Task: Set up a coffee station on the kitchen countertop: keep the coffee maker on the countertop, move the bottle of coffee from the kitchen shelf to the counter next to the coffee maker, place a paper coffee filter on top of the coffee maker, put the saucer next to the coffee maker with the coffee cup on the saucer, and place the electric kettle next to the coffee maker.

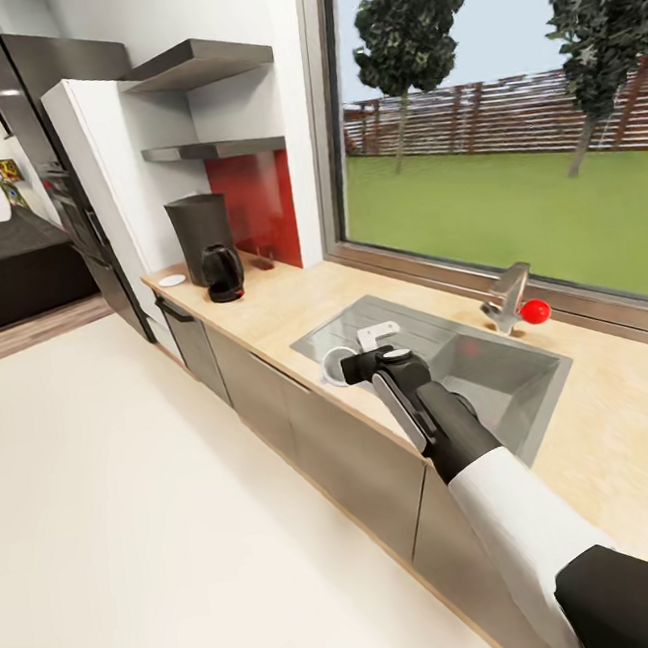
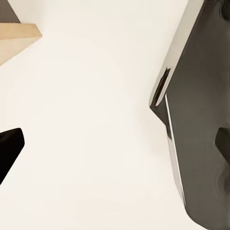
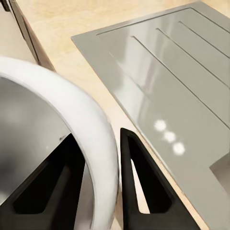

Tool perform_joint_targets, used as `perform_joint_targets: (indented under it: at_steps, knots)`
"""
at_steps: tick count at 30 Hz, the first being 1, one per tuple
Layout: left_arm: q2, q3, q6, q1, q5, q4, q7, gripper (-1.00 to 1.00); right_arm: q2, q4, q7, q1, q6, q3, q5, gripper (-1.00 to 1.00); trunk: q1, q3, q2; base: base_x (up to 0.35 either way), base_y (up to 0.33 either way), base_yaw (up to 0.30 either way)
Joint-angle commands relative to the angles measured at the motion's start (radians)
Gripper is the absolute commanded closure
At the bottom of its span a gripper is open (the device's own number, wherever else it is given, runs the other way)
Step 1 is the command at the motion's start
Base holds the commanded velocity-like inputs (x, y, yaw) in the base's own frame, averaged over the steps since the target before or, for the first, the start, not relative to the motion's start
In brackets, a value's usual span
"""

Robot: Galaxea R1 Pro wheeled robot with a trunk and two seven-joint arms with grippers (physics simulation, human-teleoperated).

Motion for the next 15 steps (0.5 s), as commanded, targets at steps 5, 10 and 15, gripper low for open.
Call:
perform_joint_targets:
  at_steps: [5,10,15]
  knots:
    - [0.001,0.006,0.0,0.0,-0.01,-0.001,0.002,-1.0,0.0,-0.001,-0.008,-0.001,0.003,0.002,-0.011,1.0,0.001,0.005,-0.002,0.0,0.0,0.152]
    - [0.001,0.006,0.0,0.0,-0.01,-0.001,0.002,-1.0,0.0,-0.001,-0.008,-0.001,0.003,0.002,-0.011,1.0,0.001,0.012,-0.002,0.0,0.0,0.152]
    - [0.0,0.007,0.0,0.0,-0.01,-0.001,0.002,-1.0,0.0,-0.001,-0.008,-0.001,0.003,0.002,-0.011,1.0,0.001,0.018,-0.002,0.0,0.0,0.149]
